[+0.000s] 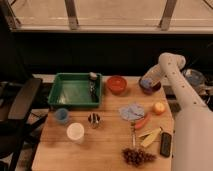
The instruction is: Place sponge in metal cup
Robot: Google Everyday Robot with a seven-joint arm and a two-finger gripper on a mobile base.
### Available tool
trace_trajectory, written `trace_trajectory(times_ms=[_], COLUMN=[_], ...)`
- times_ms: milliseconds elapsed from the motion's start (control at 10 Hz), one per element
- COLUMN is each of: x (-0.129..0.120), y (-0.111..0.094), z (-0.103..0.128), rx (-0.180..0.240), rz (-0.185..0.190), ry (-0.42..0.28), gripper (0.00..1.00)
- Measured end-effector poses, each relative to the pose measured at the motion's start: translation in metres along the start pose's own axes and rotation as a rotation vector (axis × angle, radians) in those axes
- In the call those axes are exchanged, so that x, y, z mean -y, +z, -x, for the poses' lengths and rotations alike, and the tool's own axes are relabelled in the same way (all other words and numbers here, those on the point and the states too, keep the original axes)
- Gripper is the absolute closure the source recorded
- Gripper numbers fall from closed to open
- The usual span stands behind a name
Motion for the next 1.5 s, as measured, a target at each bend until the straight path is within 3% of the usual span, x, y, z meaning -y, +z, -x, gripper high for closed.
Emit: trace_trajectory(times_ms=[200, 400, 700, 900, 1200, 1500], x=[0.027, 0.049, 0.076, 0.079, 0.074, 0.076], y=[-0.032, -0.055, -0.062, -0.07, -0.085, -0.086], z=[0.012, 0.041, 0.107, 0.17, 0.236, 0.242], rx=[-0.031, -0.007, 0.12, 0.221, 0.341, 0.351], rz=[0.009, 0.01, 0.003, -0.006, -0.062, -0.069], ry=[-0.085, -0.208, -0.448, -0.603, -0.698, -0.706], gripper=[1.0, 1.0, 1.0, 1.0, 1.0, 1.0])
